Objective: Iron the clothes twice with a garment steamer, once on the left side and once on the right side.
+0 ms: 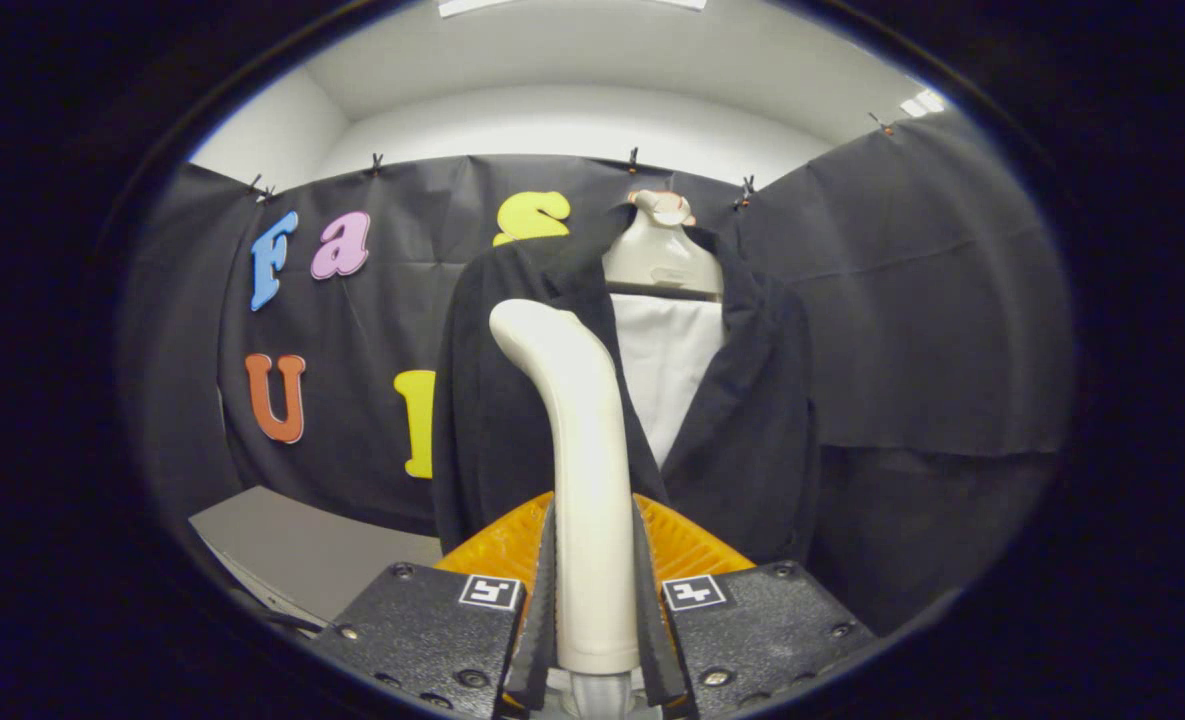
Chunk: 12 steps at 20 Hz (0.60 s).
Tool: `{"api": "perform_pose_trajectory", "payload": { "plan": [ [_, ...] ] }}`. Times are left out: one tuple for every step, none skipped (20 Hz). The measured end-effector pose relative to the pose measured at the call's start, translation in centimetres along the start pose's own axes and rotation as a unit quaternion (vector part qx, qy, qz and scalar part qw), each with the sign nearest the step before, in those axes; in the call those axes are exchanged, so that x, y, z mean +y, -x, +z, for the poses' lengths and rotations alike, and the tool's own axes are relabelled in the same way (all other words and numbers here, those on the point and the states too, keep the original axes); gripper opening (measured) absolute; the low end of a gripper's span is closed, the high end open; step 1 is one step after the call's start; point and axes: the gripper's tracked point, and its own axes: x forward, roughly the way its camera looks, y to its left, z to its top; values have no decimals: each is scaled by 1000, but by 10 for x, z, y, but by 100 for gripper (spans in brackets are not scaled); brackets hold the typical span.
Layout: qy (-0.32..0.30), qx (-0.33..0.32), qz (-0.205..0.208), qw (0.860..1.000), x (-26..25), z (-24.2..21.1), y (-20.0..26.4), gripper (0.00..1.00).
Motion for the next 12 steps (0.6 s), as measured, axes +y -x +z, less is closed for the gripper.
{"api": "perform_pose_trajectory", "payload": {
  "plan": [
    [-1,6,-1,1000,-2,-5,0,39],
    [-2,11,-2,1000,-4,-12,1,39],
    [-3,16,-4,1000,-7,-17,1,39],
    [-4,21,-7,1000,-9,-23,1,39],
    [-7,26,-8,1000,-11,-30,0,39],
    [-8,34,-10,999,-14,-37,0,39],
    [-9,41,-12,999,-16,-45,1,39],
    [-9,48,-13,999,-17,-51,-1,39],
    [-9,54,-15,998,-18,-57,-3,39],
    [-8,60,-16,998,-19,-65,-1,39],
    [-6,64,-16,998,-20,-73,2,39],
    [-3,68,-17,998,-21,-80,6,39]
  ]
}}
